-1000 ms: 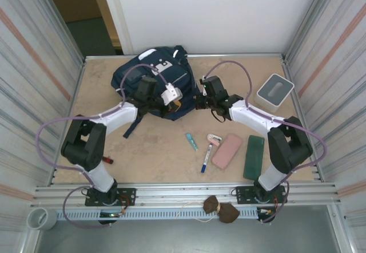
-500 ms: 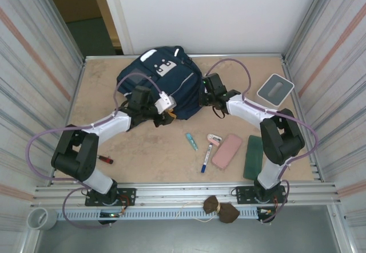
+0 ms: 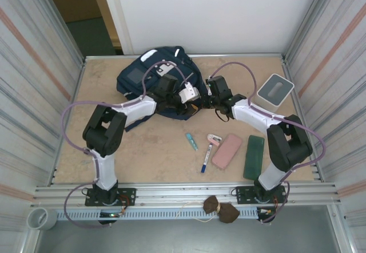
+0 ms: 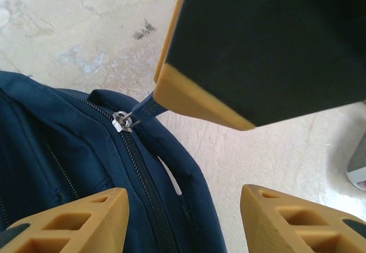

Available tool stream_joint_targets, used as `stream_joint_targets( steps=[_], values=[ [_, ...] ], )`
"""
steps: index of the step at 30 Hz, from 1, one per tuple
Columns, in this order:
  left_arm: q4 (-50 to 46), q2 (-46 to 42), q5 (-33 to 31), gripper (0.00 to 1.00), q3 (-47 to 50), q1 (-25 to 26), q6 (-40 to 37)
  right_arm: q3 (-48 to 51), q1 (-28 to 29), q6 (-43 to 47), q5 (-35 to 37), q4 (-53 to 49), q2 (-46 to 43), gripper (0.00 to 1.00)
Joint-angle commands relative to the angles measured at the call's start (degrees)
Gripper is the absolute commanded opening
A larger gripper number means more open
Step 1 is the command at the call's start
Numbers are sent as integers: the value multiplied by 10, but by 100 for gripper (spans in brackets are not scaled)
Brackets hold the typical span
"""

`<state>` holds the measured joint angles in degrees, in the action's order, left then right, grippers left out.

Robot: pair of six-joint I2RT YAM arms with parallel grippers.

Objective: Pack the student bag

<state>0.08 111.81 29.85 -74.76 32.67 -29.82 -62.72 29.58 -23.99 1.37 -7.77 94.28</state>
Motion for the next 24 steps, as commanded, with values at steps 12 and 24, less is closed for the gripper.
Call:
stream_joint_targets(
  steps=[12, 24],
  values=[
    [13, -16, 122, 0, 5, -22, 32, 50, -48, 0, -44, 42, -18, 0],
    [21, -145, 204, 0, 124, -72, 22, 72, -48, 64, 6, 60, -11, 0]
  ],
)
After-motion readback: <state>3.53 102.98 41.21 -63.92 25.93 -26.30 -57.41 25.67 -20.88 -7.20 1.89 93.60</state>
